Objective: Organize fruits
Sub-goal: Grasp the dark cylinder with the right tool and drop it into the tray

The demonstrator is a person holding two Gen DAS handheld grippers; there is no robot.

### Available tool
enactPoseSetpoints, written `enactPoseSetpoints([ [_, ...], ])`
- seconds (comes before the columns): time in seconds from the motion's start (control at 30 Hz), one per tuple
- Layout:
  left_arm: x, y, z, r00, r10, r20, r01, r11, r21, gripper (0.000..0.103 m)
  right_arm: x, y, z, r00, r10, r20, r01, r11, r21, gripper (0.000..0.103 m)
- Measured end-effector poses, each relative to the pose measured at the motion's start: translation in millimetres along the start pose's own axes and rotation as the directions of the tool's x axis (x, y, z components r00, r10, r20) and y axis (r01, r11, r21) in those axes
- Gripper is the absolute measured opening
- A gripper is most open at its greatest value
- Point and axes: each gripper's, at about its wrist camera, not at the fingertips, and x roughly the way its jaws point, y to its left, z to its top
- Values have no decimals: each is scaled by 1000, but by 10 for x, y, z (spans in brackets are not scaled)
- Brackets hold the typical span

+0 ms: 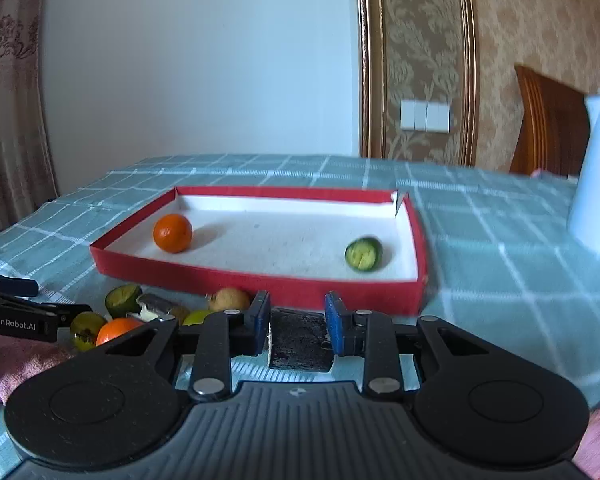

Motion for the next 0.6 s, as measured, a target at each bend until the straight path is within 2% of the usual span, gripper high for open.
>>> enactPoseSetpoints([
  [0.17, -8, 8, 0, 1000, -4, 2, 4, 1000, -5, 103, 63, -58, -70, 999, -2, -48, 3, 1000, 20, 29],
  [0.33, -7, 9, 0, 1000, -4, 3, 4, 1000, -6, 103, -30, -62, -43, 1000, -8, -15, 8, 1000, 14, 29],
  [0.6, -9, 13, -3, 1000, -6, 4, 6, 1000, -8, 103, -26, -55, 194, 999, -29, 46, 30, 999, -19, 29],
])
